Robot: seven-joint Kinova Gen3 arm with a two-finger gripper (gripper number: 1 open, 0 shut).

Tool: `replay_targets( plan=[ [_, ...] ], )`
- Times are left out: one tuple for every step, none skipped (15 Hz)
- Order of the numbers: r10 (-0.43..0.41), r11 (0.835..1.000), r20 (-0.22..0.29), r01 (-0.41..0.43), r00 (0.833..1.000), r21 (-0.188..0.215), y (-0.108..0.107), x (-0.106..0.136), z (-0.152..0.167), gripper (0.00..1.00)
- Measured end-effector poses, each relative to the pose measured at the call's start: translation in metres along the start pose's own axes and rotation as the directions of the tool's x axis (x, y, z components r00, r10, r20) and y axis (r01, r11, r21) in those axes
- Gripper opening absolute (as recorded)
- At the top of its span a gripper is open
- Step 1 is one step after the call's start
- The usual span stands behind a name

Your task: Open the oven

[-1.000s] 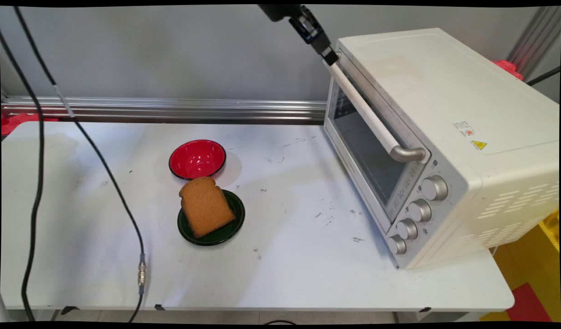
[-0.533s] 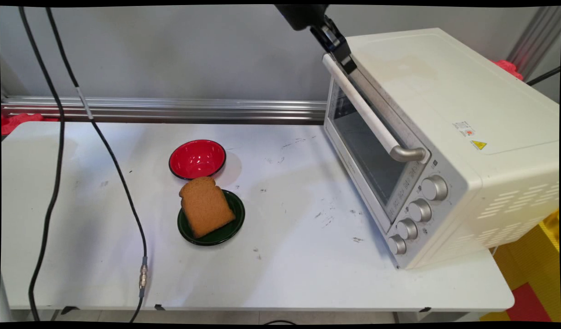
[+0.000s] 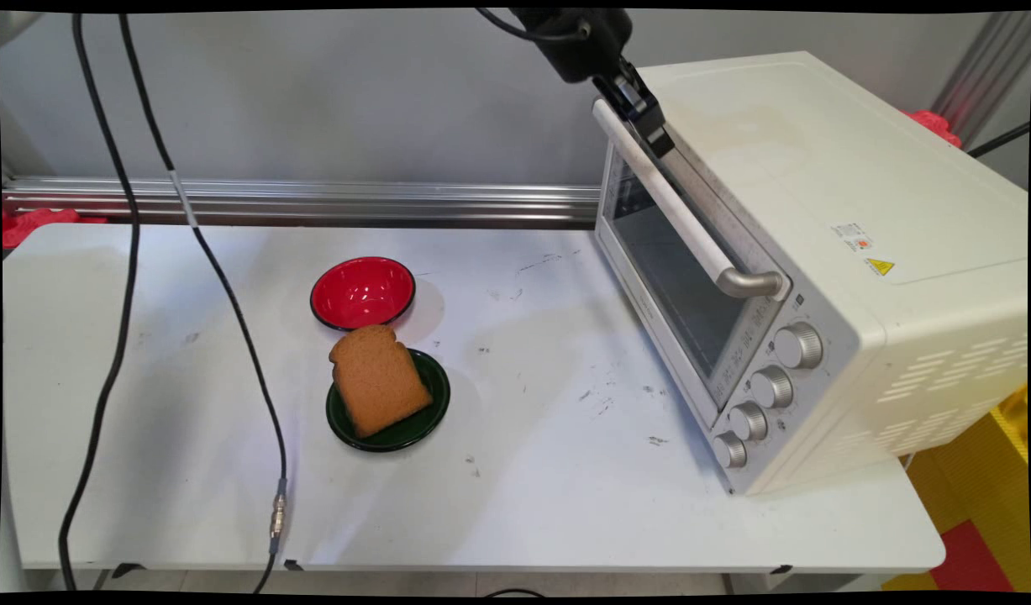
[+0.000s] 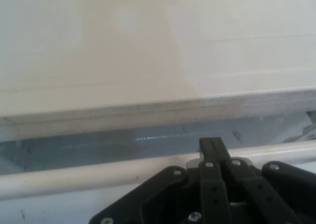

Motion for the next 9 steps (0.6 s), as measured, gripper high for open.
replay_targets(
  plan=[
    [0.000, 1.000, 0.000, 0.000, 1.000, 0.000, 0.000, 0.000, 0.003, 0.00],
    [0.000, 1.000, -0.001, 0.000, 1.000, -0.001, 0.000, 0.000, 0.007, 0.00],
    [0.000, 1.000, -0.002, 0.000, 1.000, -0.001, 0.000, -0.001, 0.011, 0.00],
    [0.001, 1.000, -0.004, -0.001, 1.000, -0.002, -0.001, -0.001, 0.015, 0.00],
    [0.001, 1.000, -0.005, -0.001, 1.000, -0.001, -0.001, -0.001, 0.018, 0.00],
    [0.001, 1.000, -0.008, -0.001, 1.000, 0.000, -0.001, -0.001, 0.021, 0.00],
    [0.001, 1.000, -0.010, -0.001, 1.000, 0.000, -0.002, -0.001, 0.024, 0.00],
    [0.001, 1.000, -0.013, -0.001, 1.000, 0.001, -0.002, -0.001, 0.027, 0.00],
    [0.002, 1.000, -0.017, -0.002, 1.000, 0.002, -0.003, 0.000, 0.030, 0.00]
  ],
)
